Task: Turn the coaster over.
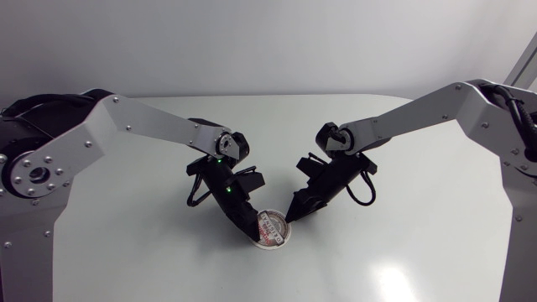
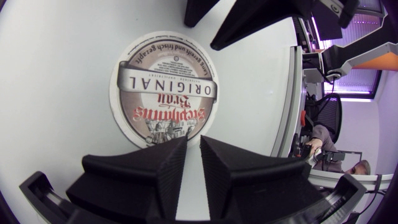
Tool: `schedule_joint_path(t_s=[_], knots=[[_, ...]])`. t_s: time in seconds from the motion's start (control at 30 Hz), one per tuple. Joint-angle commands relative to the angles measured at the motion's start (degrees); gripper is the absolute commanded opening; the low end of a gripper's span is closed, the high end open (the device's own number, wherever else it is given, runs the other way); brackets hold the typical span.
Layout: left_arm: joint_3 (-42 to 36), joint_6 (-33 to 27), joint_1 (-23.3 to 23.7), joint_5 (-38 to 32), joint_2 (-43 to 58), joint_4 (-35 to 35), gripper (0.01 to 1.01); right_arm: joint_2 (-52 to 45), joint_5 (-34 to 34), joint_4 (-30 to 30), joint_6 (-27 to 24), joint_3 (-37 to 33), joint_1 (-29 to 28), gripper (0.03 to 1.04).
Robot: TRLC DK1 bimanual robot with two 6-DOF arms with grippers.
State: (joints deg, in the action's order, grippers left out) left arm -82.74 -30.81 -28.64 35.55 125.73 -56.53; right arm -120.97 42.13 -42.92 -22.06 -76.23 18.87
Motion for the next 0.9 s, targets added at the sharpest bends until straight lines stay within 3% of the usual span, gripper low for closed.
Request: schedule_joint_path(t_s=[0.0,0.33,0.87], knots=[[0.03,0.31,-0.36,0.05,3.12,0.28,0.195,0.29,-0.73,0.64,0.18,2.31,-0.77,0.64],[0.39,0.75,-1.15,0.13,4.87,2.13,0.195,1.35,-0.82,1.08,0.18,4.16,-2.09,0.64],[0.03,2.24,-2.73,0.13,5.40,4.06,0.195,-1.64,0.06,1.26,1.85,5.91,0.90,0.67]])
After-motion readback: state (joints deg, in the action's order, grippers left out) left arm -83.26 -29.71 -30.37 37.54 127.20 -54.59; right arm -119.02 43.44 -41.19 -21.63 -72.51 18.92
